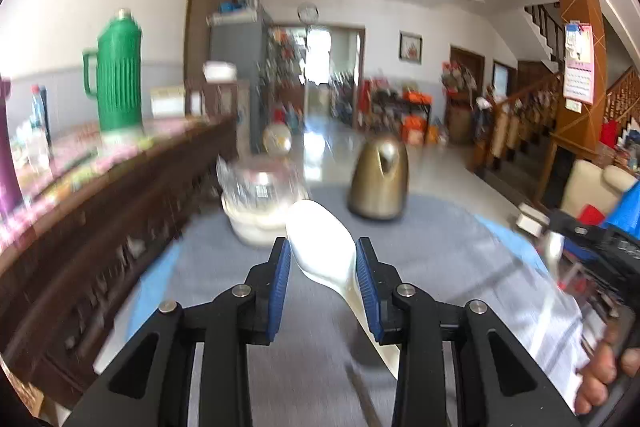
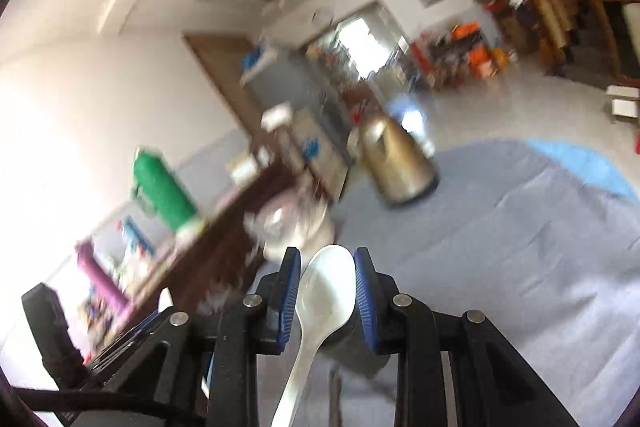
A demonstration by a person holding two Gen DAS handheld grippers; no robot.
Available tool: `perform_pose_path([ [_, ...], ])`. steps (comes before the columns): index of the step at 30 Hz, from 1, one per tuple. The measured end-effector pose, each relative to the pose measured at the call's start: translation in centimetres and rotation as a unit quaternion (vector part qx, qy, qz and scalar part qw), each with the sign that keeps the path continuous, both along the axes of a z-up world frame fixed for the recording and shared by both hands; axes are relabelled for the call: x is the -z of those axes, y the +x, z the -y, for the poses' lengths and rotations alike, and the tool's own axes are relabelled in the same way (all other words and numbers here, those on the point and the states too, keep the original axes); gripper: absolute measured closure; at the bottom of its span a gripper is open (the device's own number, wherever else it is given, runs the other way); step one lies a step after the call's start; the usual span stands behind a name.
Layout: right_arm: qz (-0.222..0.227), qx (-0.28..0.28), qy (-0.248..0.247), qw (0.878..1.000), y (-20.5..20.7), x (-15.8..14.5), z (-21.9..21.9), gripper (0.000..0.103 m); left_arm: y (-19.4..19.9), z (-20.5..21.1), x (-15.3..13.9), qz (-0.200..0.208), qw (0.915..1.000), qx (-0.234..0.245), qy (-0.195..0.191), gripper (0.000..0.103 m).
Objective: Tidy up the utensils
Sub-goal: 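Lift both white spoons and carry them over the grey cup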
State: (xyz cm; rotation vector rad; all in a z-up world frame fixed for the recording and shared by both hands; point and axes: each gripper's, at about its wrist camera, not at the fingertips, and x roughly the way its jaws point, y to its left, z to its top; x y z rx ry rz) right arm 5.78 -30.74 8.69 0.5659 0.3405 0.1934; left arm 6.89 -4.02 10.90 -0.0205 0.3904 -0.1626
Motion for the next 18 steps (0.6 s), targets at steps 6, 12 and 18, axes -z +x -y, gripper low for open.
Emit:
perform_pose_path([
  [6, 0.058, 0.086, 0.026, 0.994, -0.9, -2.1, 4.7, 0.074, 3.7, 3.1, -0.9, 0.046, 0.9977, -0.04, 0.031, 0.068],
  [12, 0.057, 0.138, 0.015, 0.989, 2.1, -2.1, 7.6, 0.074, 6.7, 5.7, 1.7, 0.039, 0.9948, -0.056, 0.075, 0.068],
  [18, 0.034, 0.125, 0.009, 0.991, 9.0, -0.9, 8.8, 0.074, 7.2, 6.9, 4.4, 0.037, 0.9917, -0.061, 0.107, 0.068],
])
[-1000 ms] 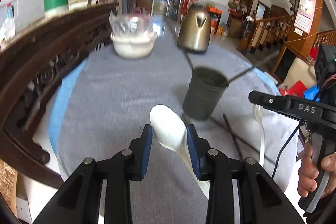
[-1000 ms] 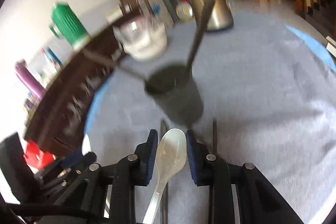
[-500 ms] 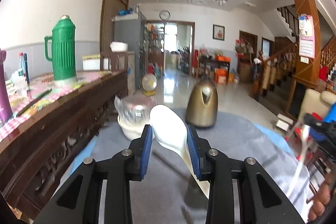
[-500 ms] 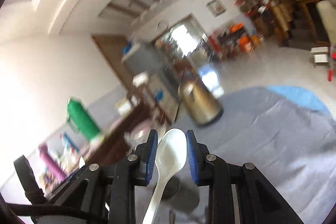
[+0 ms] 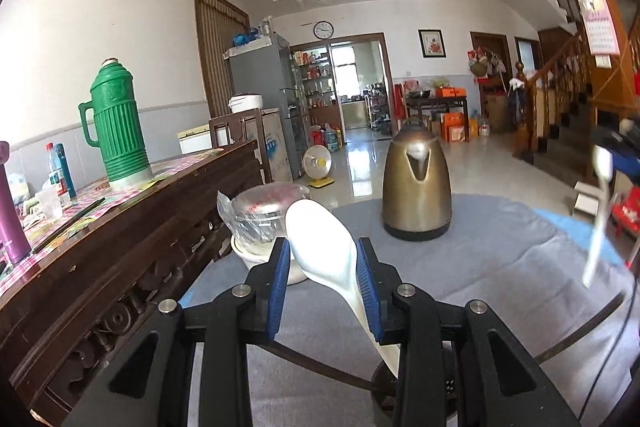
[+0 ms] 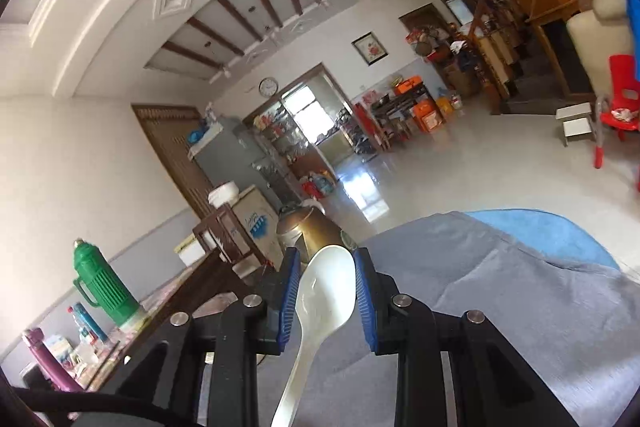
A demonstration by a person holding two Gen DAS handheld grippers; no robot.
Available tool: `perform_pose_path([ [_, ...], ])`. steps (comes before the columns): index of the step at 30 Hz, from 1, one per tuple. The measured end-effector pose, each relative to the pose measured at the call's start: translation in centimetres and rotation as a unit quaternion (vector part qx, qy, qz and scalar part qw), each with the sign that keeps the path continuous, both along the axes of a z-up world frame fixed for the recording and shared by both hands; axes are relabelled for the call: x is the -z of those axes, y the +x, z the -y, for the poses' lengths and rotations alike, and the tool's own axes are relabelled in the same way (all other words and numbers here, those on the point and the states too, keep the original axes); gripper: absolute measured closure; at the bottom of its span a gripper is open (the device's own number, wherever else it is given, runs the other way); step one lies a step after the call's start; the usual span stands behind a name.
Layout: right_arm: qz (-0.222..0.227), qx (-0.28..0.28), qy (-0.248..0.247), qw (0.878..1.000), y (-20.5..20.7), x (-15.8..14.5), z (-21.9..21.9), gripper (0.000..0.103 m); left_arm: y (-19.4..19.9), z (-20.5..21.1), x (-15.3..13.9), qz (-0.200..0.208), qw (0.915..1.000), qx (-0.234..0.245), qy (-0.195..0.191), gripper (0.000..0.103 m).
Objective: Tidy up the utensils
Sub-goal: 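Lift both white spoons and carry them over the grey cup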
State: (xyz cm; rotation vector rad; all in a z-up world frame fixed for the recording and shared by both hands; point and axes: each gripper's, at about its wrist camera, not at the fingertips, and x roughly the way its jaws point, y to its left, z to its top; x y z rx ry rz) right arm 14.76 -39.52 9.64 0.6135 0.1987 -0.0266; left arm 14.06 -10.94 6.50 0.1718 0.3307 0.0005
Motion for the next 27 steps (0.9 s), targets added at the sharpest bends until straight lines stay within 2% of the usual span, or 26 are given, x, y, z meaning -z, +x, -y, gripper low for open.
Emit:
perform_pose_path([
  [5, -0.019, -0.049, -0.024, 0.998, 4.3, 1.3, -2.6, 0.074, 0.3, 0.6, 1.7, -0.013, 0.9998, 0.017, 0.003, 0.067],
  [7, -0.024, -0.071, -0.032, 0.997, 5.6, 1.7, -3.8, 0.074, 0.3, 0.9, 1.9, -0.013, 0.9994, 0.031, 0.007, 0.059],
  [10, -0.022, -0.098, -0.049, 0.994, 6.4, 2.1, -5.3, 0.074, -0.1, 0.8, 1.4, -0.003, 0.999, 0.046, 0.004, 0.048],
  [14, -0.016, -0.114, -0.064, 0.991, 6.8, 2.5, -6.1, 0.074, -1.0, 0.3, 0.1, 0.011, 0.9986, 0.051, 0.002, 0.048],
  [16, -0.013, -0.116, -0.076, 0.99, 6.7, 2.4, -6.1, 0.074, -1.8, -0.7, -0.9, 0.025, 0.9989, 0.04, 0.001, 0.046],
  [20, 0.004, -0.099, -0.092, 0.991, 5.4, 0.6, -5.7, 0.074, -3.7, -3.2, -2.7, 0.054, 0.9985, -0.002, -0.008, 0.04],
  [22, 0.027, -0.083, -0.104, 0.991, 3.7, -1.0, -5.3, 0.074, -4.6, -4.8, -3.3, 0.062, 0.9975, -0.029, -0.015, 0.034],
  [25, 0.06, -0.074, -0.128, 0.987, 1.3, -3.9, -6.3, 0.074, -5.2, -6.4, -3.0, 0.049, 0.9969, -0.06, -0.013, 0.031],
  [27, 0.074, -0.076, -0.14, 0.984, -0.1, -5.6, -7.6, 0.074, -5.4, -7.1, -2.6, 0.033, 0.9973, -0.061, -0.021, 0.03],
])
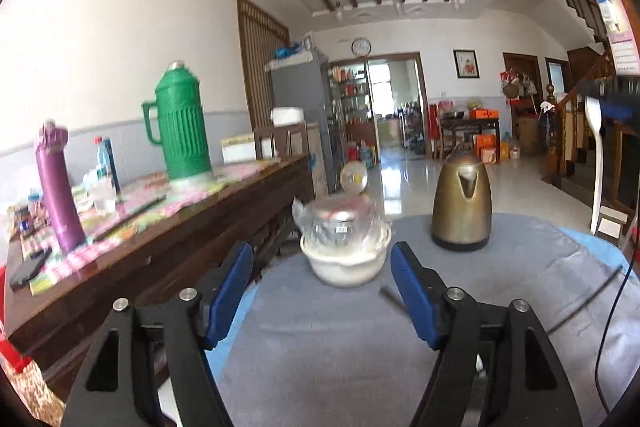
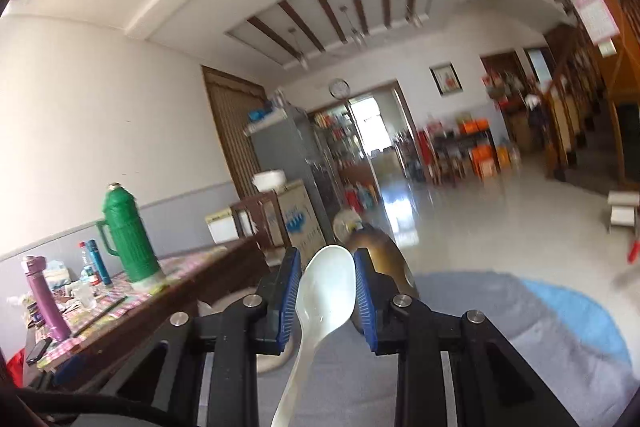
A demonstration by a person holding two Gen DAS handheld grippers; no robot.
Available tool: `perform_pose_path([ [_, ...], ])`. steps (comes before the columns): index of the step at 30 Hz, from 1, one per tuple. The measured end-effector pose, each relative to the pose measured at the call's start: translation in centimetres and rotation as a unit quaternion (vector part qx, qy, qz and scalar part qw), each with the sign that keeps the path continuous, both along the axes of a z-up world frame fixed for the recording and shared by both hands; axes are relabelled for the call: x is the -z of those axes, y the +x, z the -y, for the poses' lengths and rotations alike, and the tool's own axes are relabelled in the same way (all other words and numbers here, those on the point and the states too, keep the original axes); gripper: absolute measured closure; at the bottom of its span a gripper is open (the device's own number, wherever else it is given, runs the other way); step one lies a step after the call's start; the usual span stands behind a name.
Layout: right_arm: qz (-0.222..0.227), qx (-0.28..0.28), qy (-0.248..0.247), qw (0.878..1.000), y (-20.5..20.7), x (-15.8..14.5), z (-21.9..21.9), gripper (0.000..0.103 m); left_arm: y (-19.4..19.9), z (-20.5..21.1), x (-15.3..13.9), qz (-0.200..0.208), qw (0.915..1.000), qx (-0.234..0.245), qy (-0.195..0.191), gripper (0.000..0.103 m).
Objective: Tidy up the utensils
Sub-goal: 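Lift both white spoons and carry them over the grey cup, then drop both spoons into the grey cup by opening both tools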
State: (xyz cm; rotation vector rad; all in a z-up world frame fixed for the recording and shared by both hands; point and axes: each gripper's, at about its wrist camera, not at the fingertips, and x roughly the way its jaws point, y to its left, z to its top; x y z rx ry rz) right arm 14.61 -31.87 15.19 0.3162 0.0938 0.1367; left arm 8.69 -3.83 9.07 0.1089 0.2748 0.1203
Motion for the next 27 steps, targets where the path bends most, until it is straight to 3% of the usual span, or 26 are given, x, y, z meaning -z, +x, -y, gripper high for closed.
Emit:
perform_pose_path([
  [5, -0.012, -0.014, -0.035, 0.999, -1.3, -1.5, -5.1, 0.074, -0.9, -0.8, 2.1, -0.061, 0.998, 0.007, -0.015, 0.03],
  [10, -0.064, 0.0, -0.073, 0.995, -0.1, 1.1, -10.1, 0.074, -2.5, -1.3, 3.9, -0.102, 0.9938, 0.028, -0.036, 0.03],
  [18, -0.102, 0.085, -0.167, 0.977, 2.8, 6.6, -15.3, 0.072, -5.3, -2.2, 4.6, -0.105, 0.9919, 0.052, -0.049, 0.03],
  [23, -0.154, 0.081, -0.165, 0.971, 4.1, 9.0, -15.3, 0.072, -6.2, -3.3, 4.0, -0.099, 0.9925, 0.046, -0.056, 0.03],
  [27, -0.16, 0.041, -0.135, 0.977, 2.0, 8.9, -14.3, 0.071, -6.7, -4.2, 3.6, -0.096, 0.9927, 0.037, -0.063, 0.03],
])
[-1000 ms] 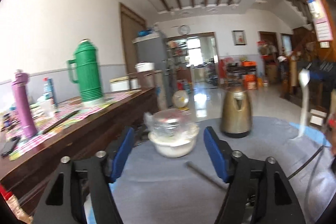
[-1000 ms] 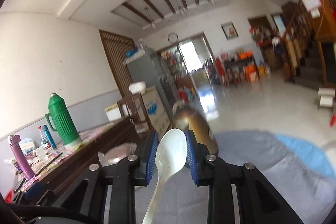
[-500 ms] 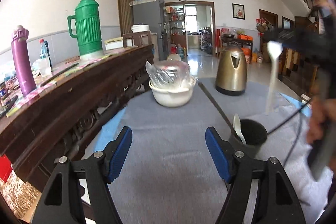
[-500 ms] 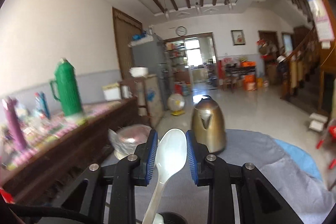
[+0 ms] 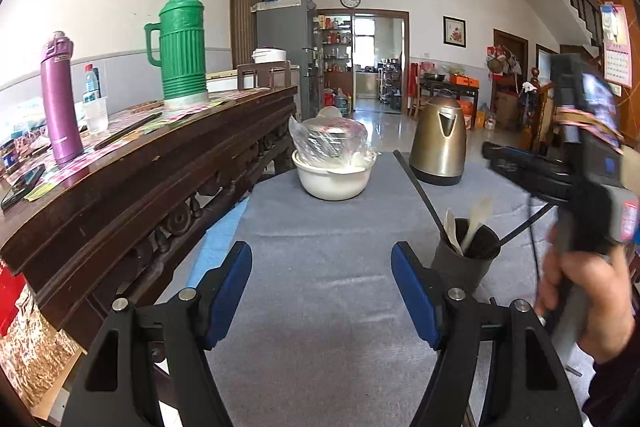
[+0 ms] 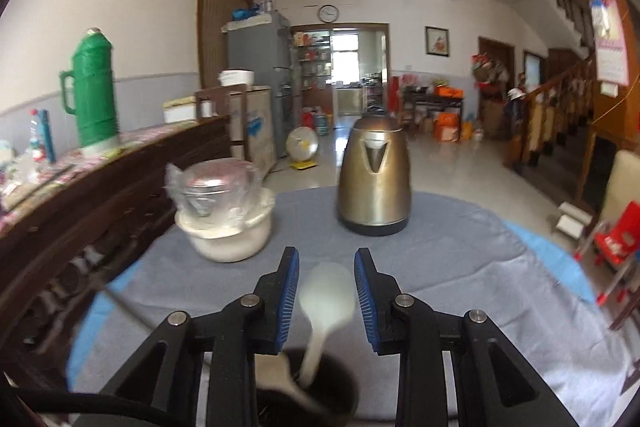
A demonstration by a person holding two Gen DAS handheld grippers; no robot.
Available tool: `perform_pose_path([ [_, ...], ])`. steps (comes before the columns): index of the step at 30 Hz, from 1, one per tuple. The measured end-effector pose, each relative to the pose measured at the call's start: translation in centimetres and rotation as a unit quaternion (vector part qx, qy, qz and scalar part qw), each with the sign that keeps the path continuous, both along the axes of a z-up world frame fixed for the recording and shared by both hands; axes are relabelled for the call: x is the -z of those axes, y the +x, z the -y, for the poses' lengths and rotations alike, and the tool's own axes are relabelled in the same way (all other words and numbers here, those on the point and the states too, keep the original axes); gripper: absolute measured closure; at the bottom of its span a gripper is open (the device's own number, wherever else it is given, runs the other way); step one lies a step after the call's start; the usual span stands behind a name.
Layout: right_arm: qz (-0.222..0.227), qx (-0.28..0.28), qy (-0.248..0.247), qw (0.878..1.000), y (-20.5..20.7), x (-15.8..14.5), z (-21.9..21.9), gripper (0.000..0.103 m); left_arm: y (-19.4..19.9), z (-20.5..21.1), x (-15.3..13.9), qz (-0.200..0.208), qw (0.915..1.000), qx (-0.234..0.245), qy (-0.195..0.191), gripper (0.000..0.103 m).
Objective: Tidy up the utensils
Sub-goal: 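Drop both spoons into the grey cup by opening both tools, then move both open tools back over the remaining dark chopsticks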
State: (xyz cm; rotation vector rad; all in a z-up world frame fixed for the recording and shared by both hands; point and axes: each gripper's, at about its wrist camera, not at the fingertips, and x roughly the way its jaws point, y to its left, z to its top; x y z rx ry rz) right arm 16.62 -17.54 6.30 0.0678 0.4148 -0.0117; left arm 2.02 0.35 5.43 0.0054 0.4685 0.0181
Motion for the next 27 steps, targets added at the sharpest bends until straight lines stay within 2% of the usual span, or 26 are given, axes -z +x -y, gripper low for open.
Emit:
perform_pose_path([
  [3, 0.009, -0.015, 0.034, 0.999, -2.6, -0.6, 1.4, 0.071, -0.5, 0.0, -0.3, 0.002, 1.0, -0.003, 0.001, 0.03],
  [9, 0.042, -0.009, 0.093, 0.995, -7.7, -3.5, 5.3, 0.071, -1.6, 1.4, -0.7, -0.01, 0.9997, 0.01, 0.022, 0.029],
  [14, 0.066, 0.008, 0.092, 0.994, -13.3, -4.5, 8.9, 0.071, -1.5, 2.5, 1.0, -0.088, 0.9954, 0.017, 0.034, 0.028],
  [17, 0.044, 0.01, 0.1, 0.994, -15.5, -3.0, 11.2, 0.071, -1.9, 2.8, 2.2, -0.128, 0.9909, 0.019, 0.035, 0.028],
  [20, -0.001, 0.014, 0.107, 0.994, -16.8, -0.4, 13.2, 0.071, -2.6, 3.5, 3.4, -0.156, 0.9864, 0.026, 0.043, 0.028],
  [25, -0.078, 0.009, 0.13, 0.988, -18.5, 4.2, 15.5, 0.071, -3.8, 4.5, 6.0, -0.188, 0.9789, 0.048, 0.063, 0.028],
  [27, -0.097, 0.01, 0.134, 0.986, -19.2, 5.6, 15.9, 0.071, -3.7, 4.6, 6.8, -0.193, 0.9774, 0.05, 0.07, 0.028],
])
